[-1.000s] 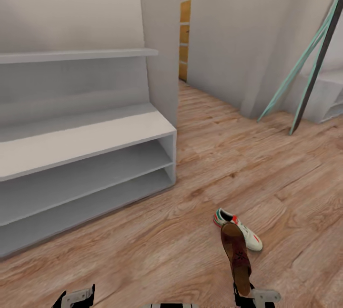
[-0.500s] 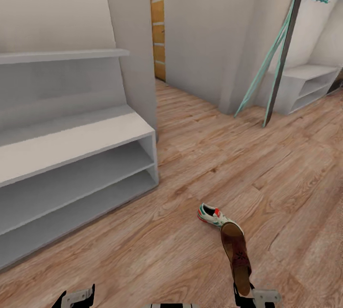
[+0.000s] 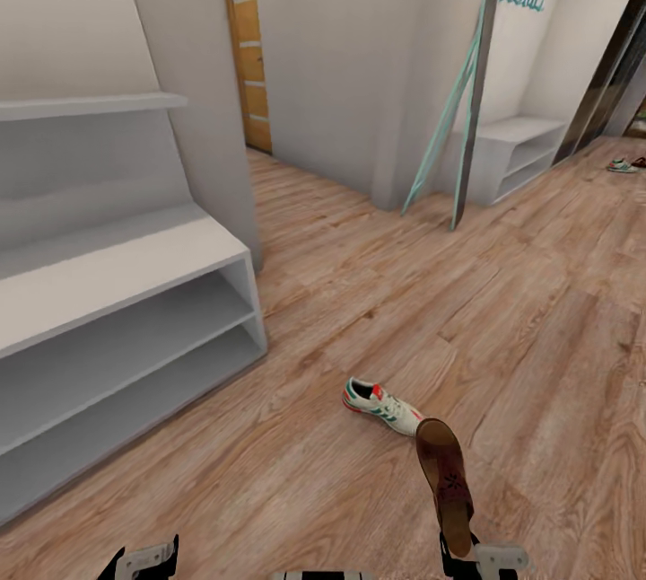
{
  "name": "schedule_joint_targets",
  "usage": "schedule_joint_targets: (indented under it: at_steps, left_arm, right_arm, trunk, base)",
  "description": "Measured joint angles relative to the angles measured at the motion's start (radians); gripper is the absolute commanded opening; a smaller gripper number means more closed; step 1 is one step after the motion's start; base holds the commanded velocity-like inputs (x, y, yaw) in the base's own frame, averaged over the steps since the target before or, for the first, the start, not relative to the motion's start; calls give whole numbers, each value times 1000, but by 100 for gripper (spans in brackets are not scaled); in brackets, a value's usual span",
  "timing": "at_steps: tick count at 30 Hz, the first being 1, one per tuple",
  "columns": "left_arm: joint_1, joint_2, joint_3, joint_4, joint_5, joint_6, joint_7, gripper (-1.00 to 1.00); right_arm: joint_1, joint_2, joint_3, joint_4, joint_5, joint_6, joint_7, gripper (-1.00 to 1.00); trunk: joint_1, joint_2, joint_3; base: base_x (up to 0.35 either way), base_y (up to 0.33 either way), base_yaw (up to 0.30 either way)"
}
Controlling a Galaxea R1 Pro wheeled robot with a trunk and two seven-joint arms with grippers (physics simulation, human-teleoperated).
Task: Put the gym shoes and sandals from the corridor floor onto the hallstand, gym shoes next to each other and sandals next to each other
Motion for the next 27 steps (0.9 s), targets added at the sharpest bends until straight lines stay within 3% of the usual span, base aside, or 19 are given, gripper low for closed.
schedule_joint_targets:
  at_steps: [11,19,27]
  left_arm:
    - [0,0,0,0,0,0,0,100]
    - [0,0,0,0,-1,0,0,100]
    - [1,0,0,0,-1,0,0,100]
  right_arm:
    - [0,0,0,0,0,0,0,-100]
    - [0,0,0,0,0,0,0,-100]
    - [0,0,1,-2,1,-4,-2,-100]
  trunk:
    - [0,0,0]
    - [0,0,0]
    - [0,0,0]
  base:
    - [145,118,-281]
    - [20,13,-279]
    - [0,0,-59]
